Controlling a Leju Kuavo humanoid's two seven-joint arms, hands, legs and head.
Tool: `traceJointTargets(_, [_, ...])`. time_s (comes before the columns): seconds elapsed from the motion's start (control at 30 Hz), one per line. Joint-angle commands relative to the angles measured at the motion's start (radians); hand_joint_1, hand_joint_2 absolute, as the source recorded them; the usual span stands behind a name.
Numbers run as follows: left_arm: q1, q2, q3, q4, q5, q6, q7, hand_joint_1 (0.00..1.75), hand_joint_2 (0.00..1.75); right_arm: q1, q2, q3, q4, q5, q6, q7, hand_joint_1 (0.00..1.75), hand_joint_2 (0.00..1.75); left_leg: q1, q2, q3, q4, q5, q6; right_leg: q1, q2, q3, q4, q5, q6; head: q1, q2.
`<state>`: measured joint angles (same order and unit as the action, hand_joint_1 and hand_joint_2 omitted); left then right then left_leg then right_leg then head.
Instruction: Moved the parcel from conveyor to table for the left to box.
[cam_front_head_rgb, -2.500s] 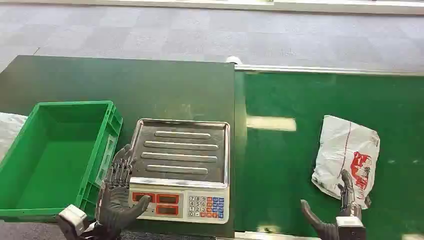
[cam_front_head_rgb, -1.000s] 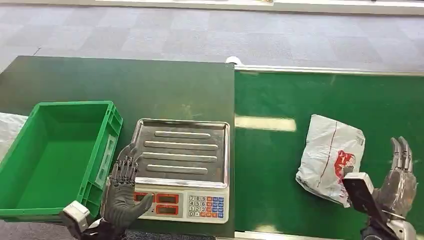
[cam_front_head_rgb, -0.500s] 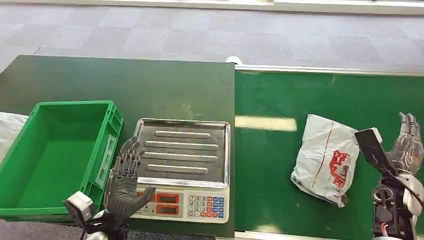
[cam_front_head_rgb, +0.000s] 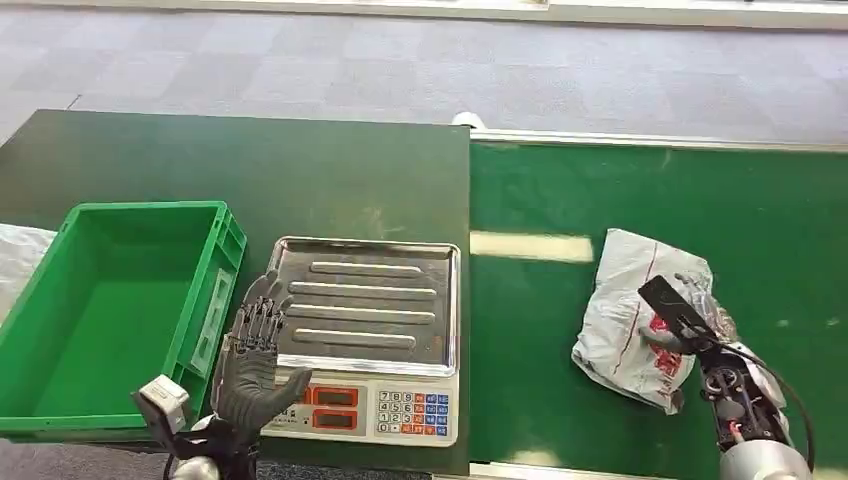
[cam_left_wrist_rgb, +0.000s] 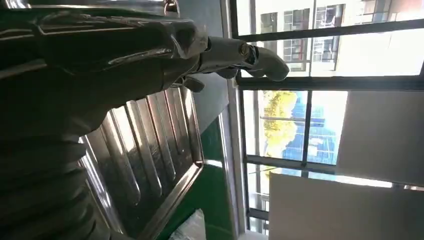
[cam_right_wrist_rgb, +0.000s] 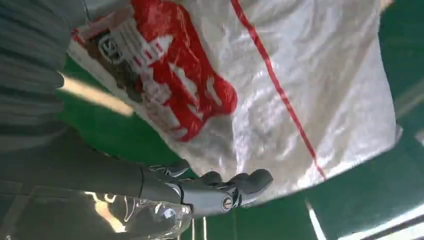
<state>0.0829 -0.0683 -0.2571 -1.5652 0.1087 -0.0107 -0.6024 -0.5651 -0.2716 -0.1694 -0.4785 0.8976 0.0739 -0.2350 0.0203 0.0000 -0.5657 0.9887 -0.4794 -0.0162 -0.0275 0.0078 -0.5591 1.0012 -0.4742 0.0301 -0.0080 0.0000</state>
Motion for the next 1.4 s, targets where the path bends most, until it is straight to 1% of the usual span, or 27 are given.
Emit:
traceJointTargets(0.03, [-0.04,0.043,-0.02,0.081,0.019,0.014,-0.005,0.0,1.75,-0.112,0.023,0.062,0.195,-0.015,0.095,0.024,0.0,1.75,0.0,0.002,0.001,-0.001,0.0,0.001,0.0,0.001,0.0,0.0,0.0,-0.002,0.0,0.0])
traceJointTargets(0.1, [-0.052,0.047,-0.027,0.092,0.025,0.017,-0.003,0.0,1.75,-0.117,0.02,0.075,0.206,-0.014,0.157,0.048,0.0,1.75,0.0,0.002,0.001,-0.001,0.0,0.001,0.0,0.002,-0.001,0.0,0.001,-0.002,0.001,0.0])
traceJointTargets(0.13, [-0.055,0.047,-0.028,0.093,0.026,0.017,-0.003,0.0,1.75,-0.115,0.018,0.076,0.207,-0.014,0.165,0.049,0.0,1.75,0.0,0.002,0.0,-0.001,0.0,0.001,0.0,0.001,-0.001,0.0,0.001,-0.002,0.0,0.0])
traceJointTargets(0.17, [-0.065,0.049,-0.032,0.104,0.029,0.018,-0.001,0.0,1.75,-0.112,0.008,0.089,0.216,-0.01,0.228,0.066,0.0,1.75,-0.001,0.002,0.001,-0.002,0.001,0.001,0.0,0.001,0.0,-0.001,0.001,-0.003,0.0,0.0])
traceJointTargets(0.23, [-0.079,0.044,-0.036,0.12,0.032,0.019,0.002,0.0,1.75,-0.107,0.0,0.1,0.227,-0.005,0.286,0.082,0.0,1.75,0.0,0.0,0.0,-0.002,0.002,0.001,0.0,-0.001,0.0,-0.001,0.002,-0.003,0.0,0.0])
traceJointTargets(0.27, [-0.085,0.042,-0.039,0.129,0.032,0.019,0.003,0.0,1.75,-0.102,-0.005,0.11,0.226,0.001,0.295,0.083,0.4,1.75,0.0,0.0,0.001,-0.001,0.001,0.001,0.0,-0.001,0.0,-0.001,0.001,-0.002,0.0,0.0])
traceJointTargets(0.3, [-0.085,0.041,-0.039,0.13,0.033,0.021,0.004,0.0,1.75,-0.102,-0.004,0.111,0.224,0.002,0.294,0.082,0.73,1.75,0.0,-0.001,0.001,-0.002,0.002,0.001,0.0,-0.002,0.0,-0.002,0.001,-0.003,0.0,0.0])
traceJointTargets(0.33, [-0.084,0.041,-0.039,0.13,0.033,0.021,0.004,0.0,1.75,-0.104,-0.003,0.111,0.224,0.002,0.294,0.082,1.57,1.75,0.0,-0.001,0.001,-0.002,0.002,0.001,0.0,-0.002,0.001,-0.002,0.001,-0.003,0.0,0.0])
traceJointTargets(0.37, [-0.079,0.041,-0.038,0.125,0.034,0.024,0.004,0.0,1.75,-0.108,-0.001,0.11,0.223,0.0,0.293,0.085,1.75,1.75,0.0,0.0,0.002,-0.002,0.001,0.001,0.0,-0.001,0.001,-0.002,0.001,-0.002,0.0,0.0])
traceJointTargets(0.47, [-0.062,0.045,-0.032,0.104,0.035,0.034,0.005,0.0,1.75,-0.121,0.003,0.108,0.207,-0.003,0.261,0.08,1.75,1.75,0.0,0.001,0.003,-0.003,0.002,0.002,0.0,-0.001,0.001,-0.003,0.002,-0.003,0.0,0.0])
traceJointTargets(0.5, [-0.054,0.048,-0.03,0.094,0.036,0.039,0.006,0.0,1.75,-0.126,0.007,0.108,0.204,-0.005,0.242,0.075,1.75,1.75,0.0,0.001,0.002,-0.001,0.0,0.001,0.0,0.0,0.001,-0.001,0.0,-0.002,0.001,0.0])
traceJointTargets(0.6, [-0.017,0.052,-0.019,0.05,0.04,0.058,0.003,0.0,1.75,-0.15,0.028,0.094,0.182,-0.023,0.134,0.041,1.75,1.75,0.0,0.002,0.002,-0.001,0.0,0.0,0.0,0.002,0.0,0.0,0.001,-0.002,0.001,0.0])
traceJointTargets(0.63, [-0.008,0.054,-0.019,0.042,0.04,0.058,0.002,0.0,1.75,-0.158,0.035,0.094,0.182,-0.025,0.123,0.044,1.75,1.75,0.0,0.003,0.003,-0.003,0.001,0.001,0.001,0.002,0.0,-0.002,0.002,-0.004,0.0,0.0])
traceJointTargets(0.67, [-0.004,0.055,-0.019,0.038,0.04,0.059,0.002,0.0,1.75,-0.161,0.038,0.095,0.182,-0.025,0.123,0.047,1.75,1.75,0.0,0.005,0.002,-0.002,0.0,0.001,0.0,0.004,0.0,0.0,0.001,-0.003,0.001,0.0])
traceJointTargets(0.7, [-0.004,0.055,-0.019,0.038,0.04,0.059,0.002,0.0,1.75,-0.161,0.038,0.095,0.182,-0.025,0.123,0.047,1.75,1.75,-0.001,0.006,0.002,-0.002,0.0,0.001,0.0,0.005,-0.001,-0.001,0.002,-0.004,0.0,0.0])
traceJointTargets(0.77, [-0.005,0.054,-0.019,0.038,0.039,0.059,0.002,0.0,1.75,-0.158,0.037,0.095,0.183,-0.025,0.122,0.047,1.75,1.75,0.0,0.003,0.001,0.0,0.0,0.001,0.0,0.002,0.0,0.0,0.0,-0.001,0.0,0.0])
traceJointTargets(0.8, [-0.005,0.054,-0.019,0.038,0.039,0.059,0.002,0.0,1.75,-0.158,0.037,0.095,0.183,-0.025,0.122,0.047,1.75,1.75,-0.001,0.004,0.002,-0.002,0.001,0.002,0.0,0.003,-0.001,-0.001,0.002,-0.004,0.0,0.0])
traceJointTargets(0.83, [-0.006,0.054,-0.019,0.038,0.039,0.059,0.002,0.0,1.75,-0.156,0.036,0.095,0.184,-0.025,0.121,0.047,1.75,1.75,0.0,0.002,0.001,0.0,0.0,0.001,0.0,0.001,0.0,0.0,0.0,-0.002,0.001,0.0])
traceJointTargets(1.03, [-0.007,0.054,-0.019,0.038,0.039,0.059,0.002,0.0,1.75,-0.155,0.035,0.095,0.184,-0.025,0.121,0.047,1.75,1.75,0.0,0.002,0.0,0.0,0.0,0.001,0.0,0.001,0.0,0.0,0.001,-0.002,0.001,0.0])
traceJointTargets(1.13, [0.01,0.051,-0.015,0.024,0.037,0.074,-0.002,0.0,1.75,-0.16,0.056,0.068,0.158,-0.057,0.028,0.003,1.75,1.75,0.0,0.002,0.0,-0.001,0.0,0.001,0.0,0.001,0.0,0.0,0.001,-0.002,0.001,0.0])
traceJointTargets(1.17, [0.024,0.049,-0.012,0.007,0.035,0.082,-0.008,0.0,1.75,-0.165,0.069,0.052,0.132,-0.079,-0.035,-0.033,1.75,1.75,0.0,0.003,0.0,0.0,0.0,0.001,0.0,0.002,-0.001,0.0,0.001,-0.002,0.001,0.0])
traceJointTargets(1.23, [0.04,0.044,-0.007,-0.016,0.033,0.088,-0.013,0.0,1.75,-0.169,0.088,0.036,0.082,-0.108,-0.107,-0.076,1.75,1.75,-0.001,0.004,0.0,0.0,0.0,0.001,0.0,0.004,-0.002,0.001,0.001,-0.002,0.0,0.0])
traceJointTargets(1.27, [0.043,0.042,-0.004,-0.024,0.03,0.09,-0.014,0.0,1.75,-0.17,0.096,0.038,0.051,-0.12,-0.126,-0.098,1.75,1.75,-0.001,0.004,-0.001,0.0,0.0,0.001,0.0,0.004,-0.002,0.001,0.001,-0.002,0.001,0.0])
traceJointTargets(1.3, [0.043,0.041,-0.002,-0.026,0.027,0.093,-0.016,0.0,1.75,-0.159,0.103,0.037,0.004,-0.154,-0.148,-0.131,1.75,1.75,-0.001,0.007,0.0,-0.001,0.0,0.001,0.0,0.006,-0.003,0.001,0.002,-0.004,0.001,0.0])
traceJointTargets(1.33, [0.041,0.039,0.0,-0.025,0.025,0.094,-0.017,0.0,1.75,-0.154,0.107,0.046,-0.027,-0.171,-0.151,-0.144,1.75,1.75,-0.001,0.005,-0.001,0.0,0.0,0.001,0.0,0.004,-0.003,0.001,0.001,-0.002,0.0,0.0])
traceJointTargets(1.37, [0.034,0.037,0.002,-0.017,0.017,0.092,-0.022,0.0,1.75,-0.123,0.117,0.057,-0.117,-0.232,-0.148,-0.183,1.75,1.75,-0.001,0.006,-0.001,0.0,0.0,0.001,0.0,0.005,-0.003,0.001,0.001,-0.003,0.0,0.0])
traceJointTargets(1.4, [0.031,0.035,0.004,-0.013,0.012,0.091,-0.026,0.0,1.75,-0.099,0.126,0.07,-0.183,-0.271,-0.137,-0.195,1.75,1.75,0.0,0.005,-0.001,0.0,0.0,0.001,0.0,0.004,-0.003,0.001,0.001,-0.002,0.001,0.0])
